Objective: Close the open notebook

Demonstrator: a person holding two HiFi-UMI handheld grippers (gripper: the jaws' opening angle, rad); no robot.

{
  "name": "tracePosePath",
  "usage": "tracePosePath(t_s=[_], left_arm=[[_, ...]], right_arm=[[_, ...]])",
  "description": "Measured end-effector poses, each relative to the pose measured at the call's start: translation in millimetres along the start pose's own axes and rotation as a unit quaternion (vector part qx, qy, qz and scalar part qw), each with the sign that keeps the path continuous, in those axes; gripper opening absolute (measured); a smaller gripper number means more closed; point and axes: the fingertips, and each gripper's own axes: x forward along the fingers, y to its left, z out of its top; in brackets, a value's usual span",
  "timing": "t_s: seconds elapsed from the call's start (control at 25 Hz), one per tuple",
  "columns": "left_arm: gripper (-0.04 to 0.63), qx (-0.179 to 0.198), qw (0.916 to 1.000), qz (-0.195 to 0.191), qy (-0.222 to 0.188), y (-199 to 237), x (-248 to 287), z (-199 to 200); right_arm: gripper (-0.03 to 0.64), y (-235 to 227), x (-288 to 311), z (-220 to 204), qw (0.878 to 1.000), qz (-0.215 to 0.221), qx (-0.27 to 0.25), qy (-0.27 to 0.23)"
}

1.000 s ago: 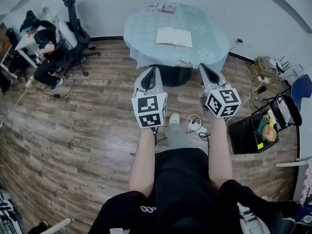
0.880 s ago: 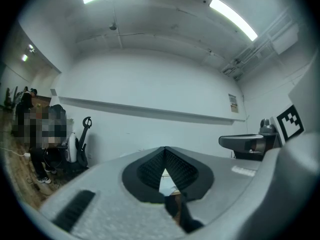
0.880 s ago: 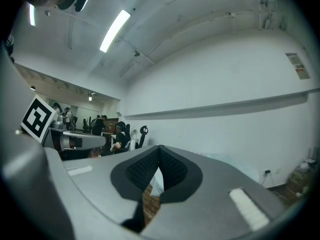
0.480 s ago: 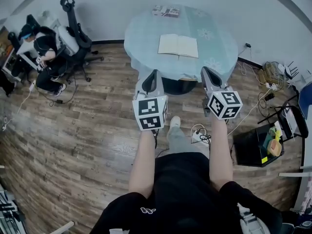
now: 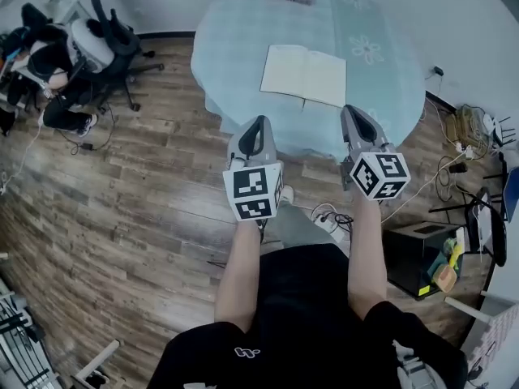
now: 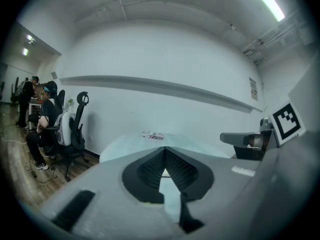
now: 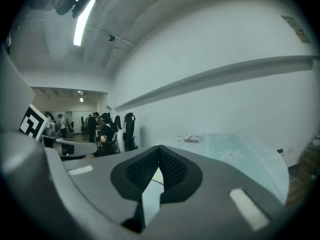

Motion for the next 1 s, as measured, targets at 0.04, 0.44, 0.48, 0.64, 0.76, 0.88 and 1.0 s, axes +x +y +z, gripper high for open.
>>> tracePosePath(t_s=[0.04,0.44,0.48,0.64,0.76,0.88,1.0], left_arm=[[0.003,-0.002,1.0,0.005,0.008,5,19,-2],[0.003,-0.007,0.9976,0.037,0.058,29,115,-2],[0.003,-0.009,0.9974,0.037,0.061,30,120,-3],[0.003,-0.016,0.9963,0.032,0.078,36,139,-16],[0.003,-0.026,0.9956,0.034,0.083,49,154,-23],[0.003,-0.033,0.9941,0.037,0.097,61,165,-33],[0.003,-0.039,0.9923,0.042,0.11,72,173,-39]], right_arm=[[0.012,-10,21,-2,1.0,0.005,0.002,0.006],[0.012,-49,120,-23,0.995,0.032,-0.047,0.086],[0.012,-54,125,-29,0.992,0.028,-0.061,0.103],[0.014,-59,141,-46,0.983,0.025,-0.108,0.144],[0.015,-54,158,-61,0.974,0.039,-0.145,0.17],[0.111,-46,174,-87,0.958,0.064,-0.181,0.213],[0.135,-37,188,-115,0.931,0.093,-0.241,0.259]])
